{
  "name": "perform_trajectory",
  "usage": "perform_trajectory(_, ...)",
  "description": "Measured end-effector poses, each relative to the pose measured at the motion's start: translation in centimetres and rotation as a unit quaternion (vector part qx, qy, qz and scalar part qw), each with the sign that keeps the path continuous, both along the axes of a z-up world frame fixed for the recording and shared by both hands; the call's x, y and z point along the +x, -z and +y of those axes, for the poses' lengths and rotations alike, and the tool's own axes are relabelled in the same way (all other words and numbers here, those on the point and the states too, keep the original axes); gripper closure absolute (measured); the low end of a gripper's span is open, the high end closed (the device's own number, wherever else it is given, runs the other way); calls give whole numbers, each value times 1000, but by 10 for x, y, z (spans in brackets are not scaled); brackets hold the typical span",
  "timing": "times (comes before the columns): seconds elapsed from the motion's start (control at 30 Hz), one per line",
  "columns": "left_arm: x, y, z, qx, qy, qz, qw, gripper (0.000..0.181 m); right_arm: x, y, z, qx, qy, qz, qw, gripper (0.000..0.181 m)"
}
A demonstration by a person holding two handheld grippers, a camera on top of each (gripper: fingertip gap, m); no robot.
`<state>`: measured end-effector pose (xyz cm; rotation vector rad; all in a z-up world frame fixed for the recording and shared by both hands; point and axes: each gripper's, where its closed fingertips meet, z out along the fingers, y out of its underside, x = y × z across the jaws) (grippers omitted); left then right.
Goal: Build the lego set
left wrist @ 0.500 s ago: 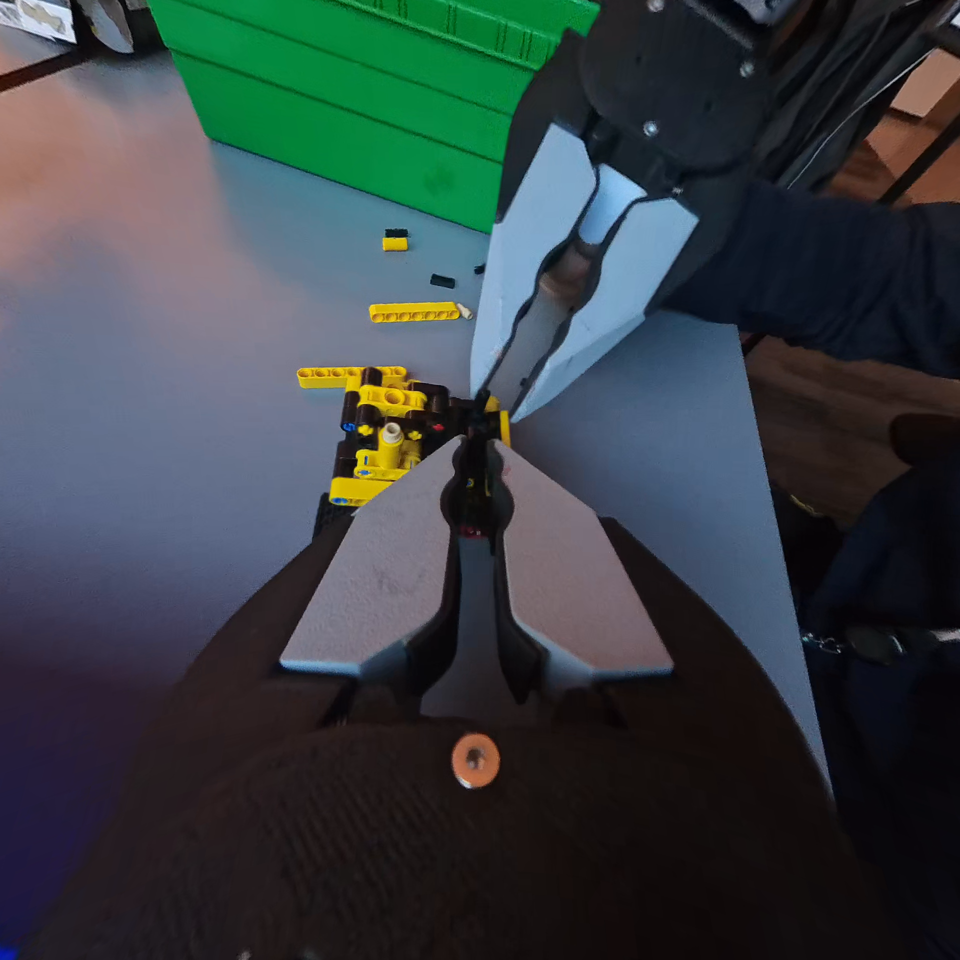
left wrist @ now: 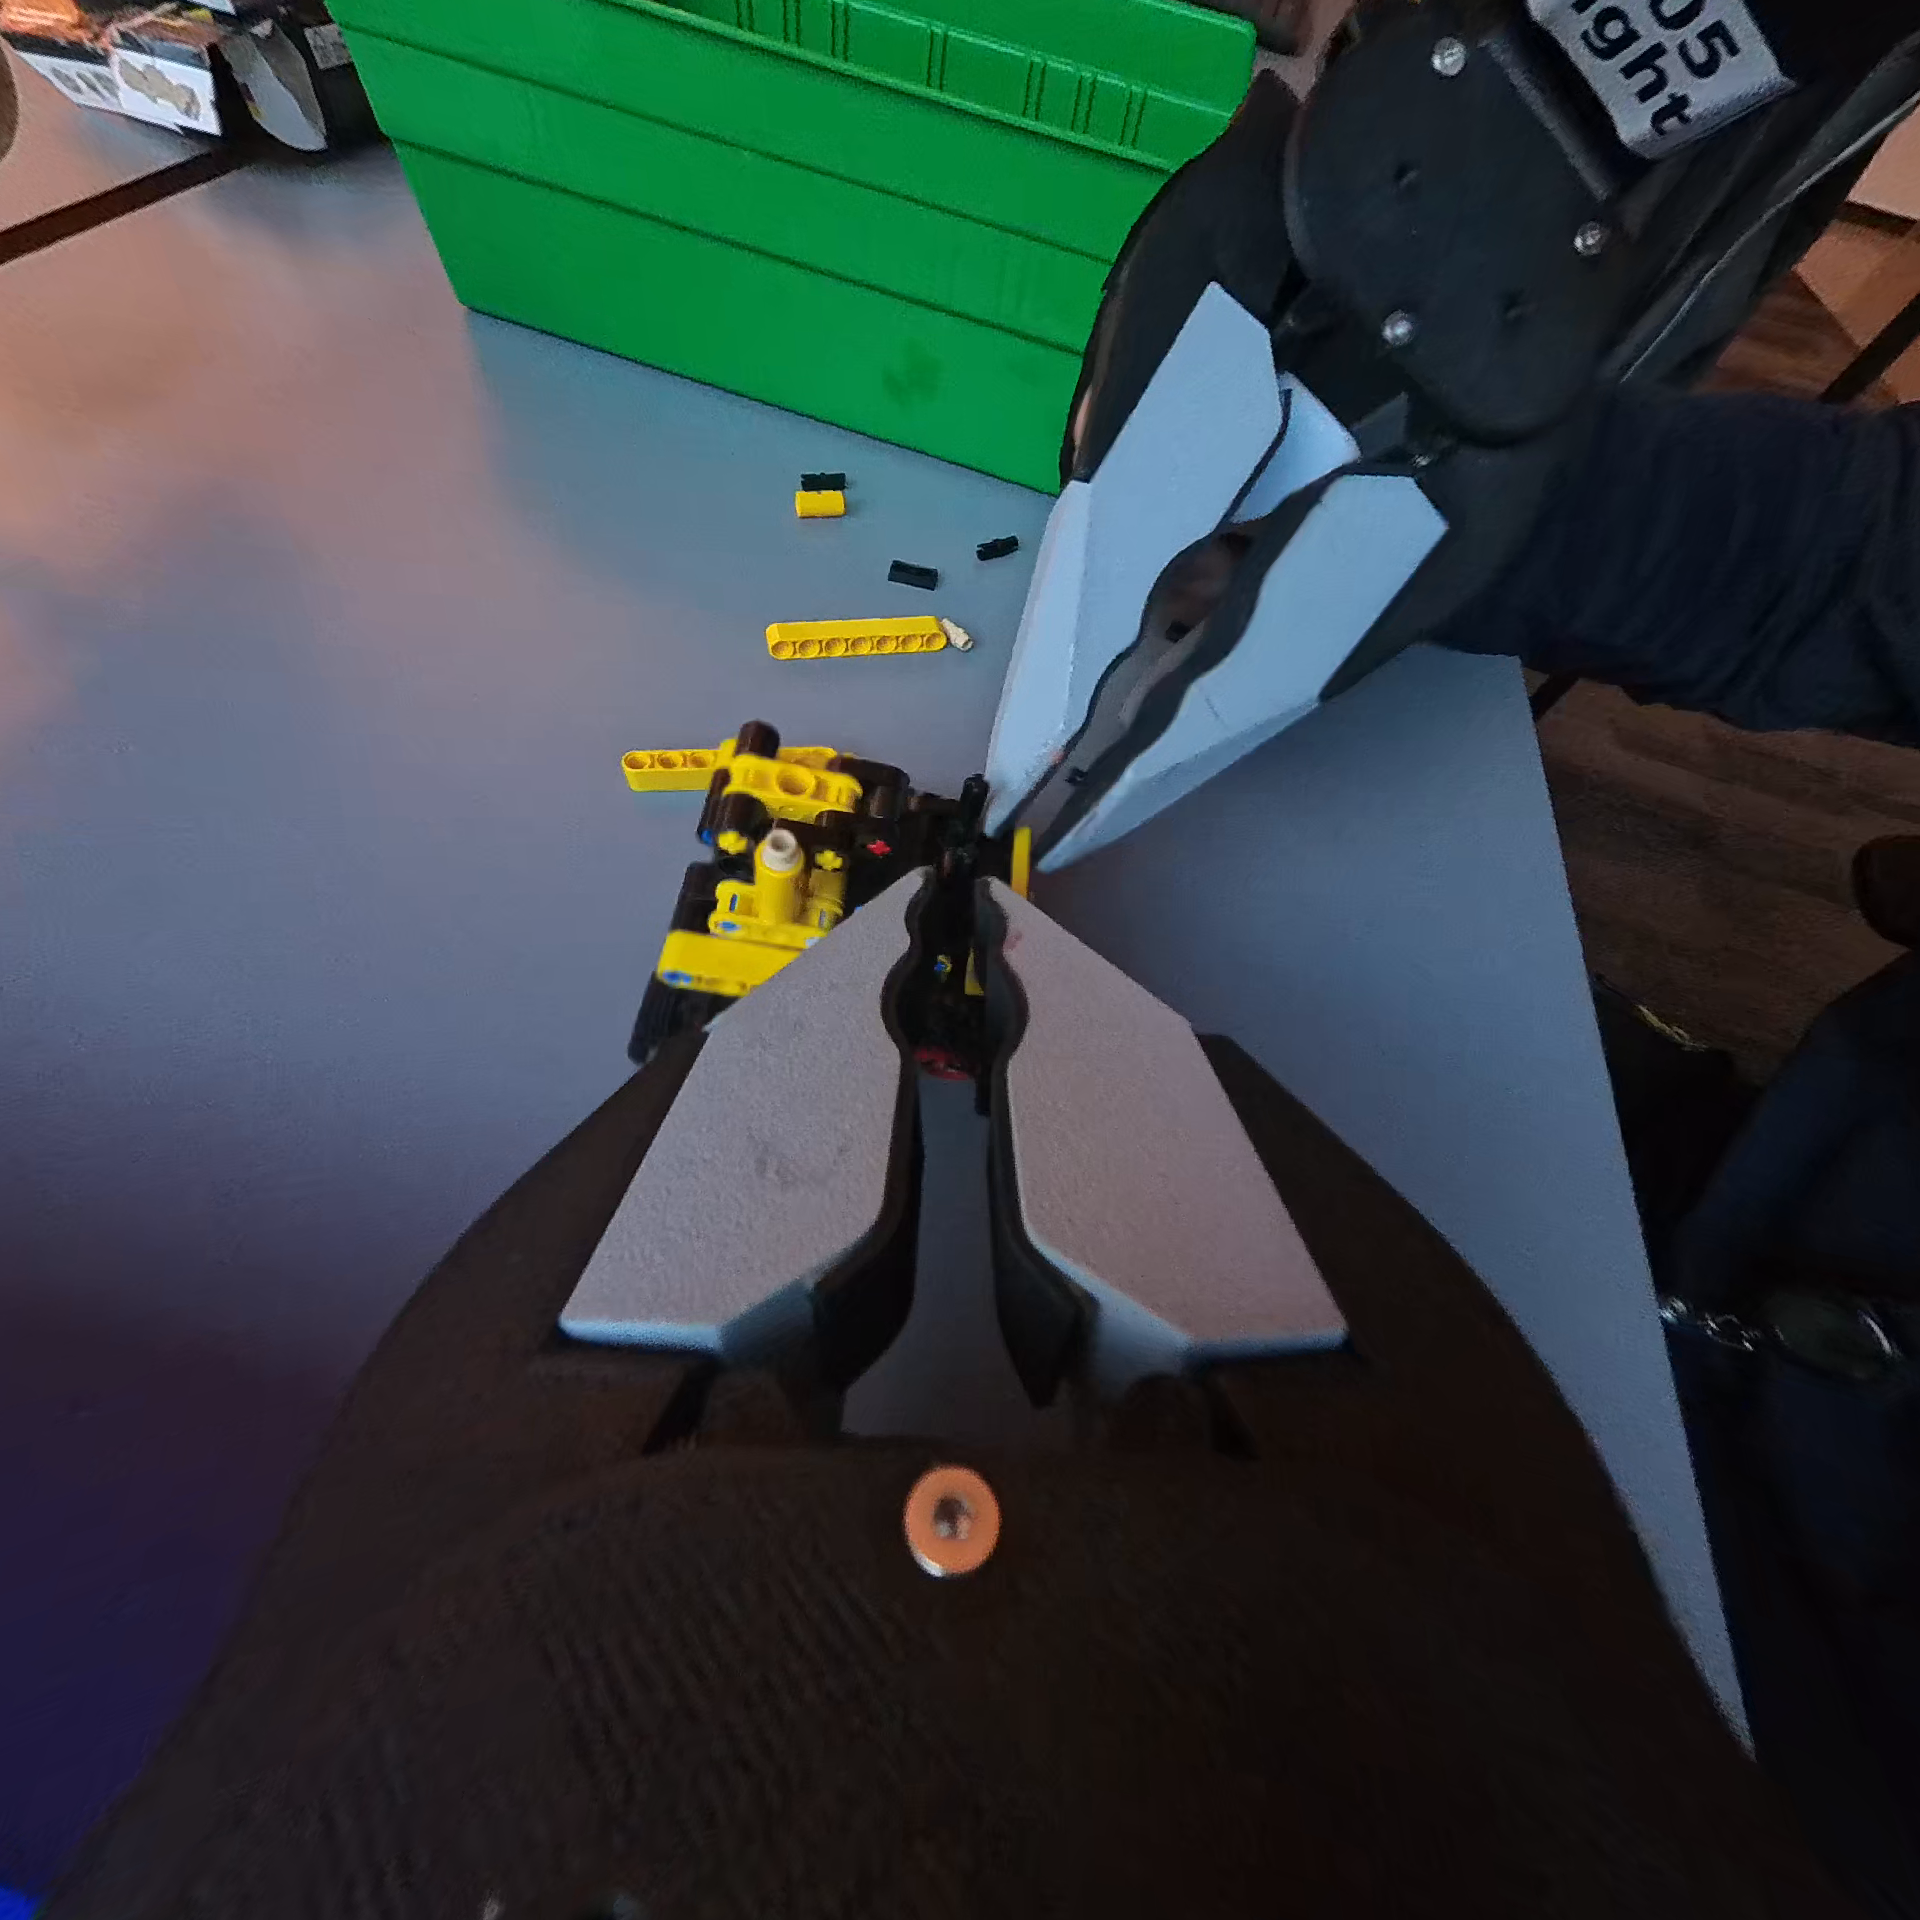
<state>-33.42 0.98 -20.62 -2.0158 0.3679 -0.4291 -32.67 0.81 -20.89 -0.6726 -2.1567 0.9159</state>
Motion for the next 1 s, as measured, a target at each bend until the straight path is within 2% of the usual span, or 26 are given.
perform_trajectory(0.07, -2, 0, 4, 5, -17, 14, 1000, 179, 0, -1, 1, 7, 4, 2, 1000, 180)
perform_trajectory(0.17, -7, 1, 8, 12, -46, 43, 998, 179, 11, 1, -15, 19, -45, 4, 999, 181)
perform_trajectory(0.27, -3, 1, 5, 6, -32, 32, 999, 180, 3, 18, -5, 70, -10, -11, 997, 181)
perform_trajectory(0.43, -3, 1, 3, 4, -23, 29, 999, 179, 6, 0, -4, 14, -18, 6, 1000, 181)
perform_trajectory(0.67, -4, 1, 3, 3, -22, 28, 999, 179, 3, 0, 2, 36, -5, 18, 999, 181)
perform_trajectory(0.77, -4, 1, 3, 3, -21, 29, 999, 180, 0, -4, 6, 25, 7, 24, 999, 169)
perform_trajectory(0.87, -4, 1, 3, 3, -22, 30, 999, 179, -1, 2, 6, 30, 8, 13, 999, 169)
perform_trajectory(1.0, -4, 1, 3, 4, -23, 31, 999, 179, -2, 1, 8, 49, 14, 29, 998, 176)
